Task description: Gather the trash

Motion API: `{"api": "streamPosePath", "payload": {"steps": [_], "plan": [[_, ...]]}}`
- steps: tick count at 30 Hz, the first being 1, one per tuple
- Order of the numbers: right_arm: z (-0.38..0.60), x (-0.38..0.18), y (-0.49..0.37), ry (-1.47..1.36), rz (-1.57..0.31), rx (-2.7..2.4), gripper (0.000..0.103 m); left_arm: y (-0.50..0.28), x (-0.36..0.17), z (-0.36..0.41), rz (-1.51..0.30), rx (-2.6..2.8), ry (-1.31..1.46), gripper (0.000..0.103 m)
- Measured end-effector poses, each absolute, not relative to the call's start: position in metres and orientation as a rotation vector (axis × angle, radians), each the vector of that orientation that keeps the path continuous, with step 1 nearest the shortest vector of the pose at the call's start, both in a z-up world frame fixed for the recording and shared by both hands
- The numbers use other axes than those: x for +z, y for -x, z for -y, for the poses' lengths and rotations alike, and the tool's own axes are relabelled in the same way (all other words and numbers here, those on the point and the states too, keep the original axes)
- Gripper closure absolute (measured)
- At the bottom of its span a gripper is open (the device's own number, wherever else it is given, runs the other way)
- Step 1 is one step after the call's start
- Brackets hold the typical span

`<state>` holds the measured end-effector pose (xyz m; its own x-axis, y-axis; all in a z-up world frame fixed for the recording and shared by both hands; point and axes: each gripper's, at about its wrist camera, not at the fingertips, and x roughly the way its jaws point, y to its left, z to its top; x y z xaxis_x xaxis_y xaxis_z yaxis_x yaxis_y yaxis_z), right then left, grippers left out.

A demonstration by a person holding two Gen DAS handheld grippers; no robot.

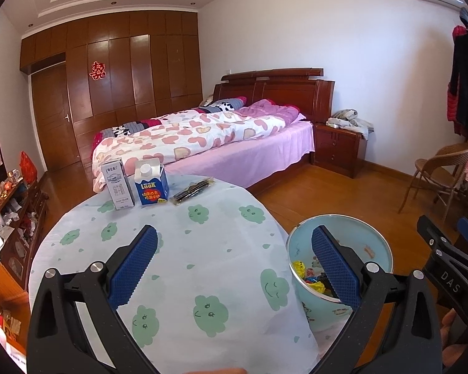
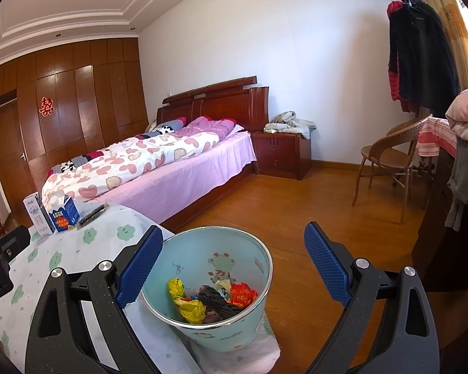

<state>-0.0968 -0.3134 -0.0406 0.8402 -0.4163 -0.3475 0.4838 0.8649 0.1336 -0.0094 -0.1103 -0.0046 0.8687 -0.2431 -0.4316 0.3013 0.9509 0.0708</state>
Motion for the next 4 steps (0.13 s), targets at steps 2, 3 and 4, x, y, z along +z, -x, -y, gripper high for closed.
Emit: {"api": "streamPosePath", "payload": {"steps": [2,3,4], "plan": [[0.3132,-0.0405,0.0968,-0.220,-0.317,-0.480,0.013,0.0080,-0.0055,0.1098,-0.439,-0.285,-0.137,0.006],[0.3127,-0.0409,0.0966,-0.218,-0.317,-0.479,0.013,0.0069,-0.0058,0.1092,-0.442,-0.285,-0.134,0.006],[0.3124,-0.0412,0.0969,-0.218,-0.318,-0.479,0.013,0.0063,-0.0060,0.1087,-0.445,-0.285,-0.132,0.006]]}}
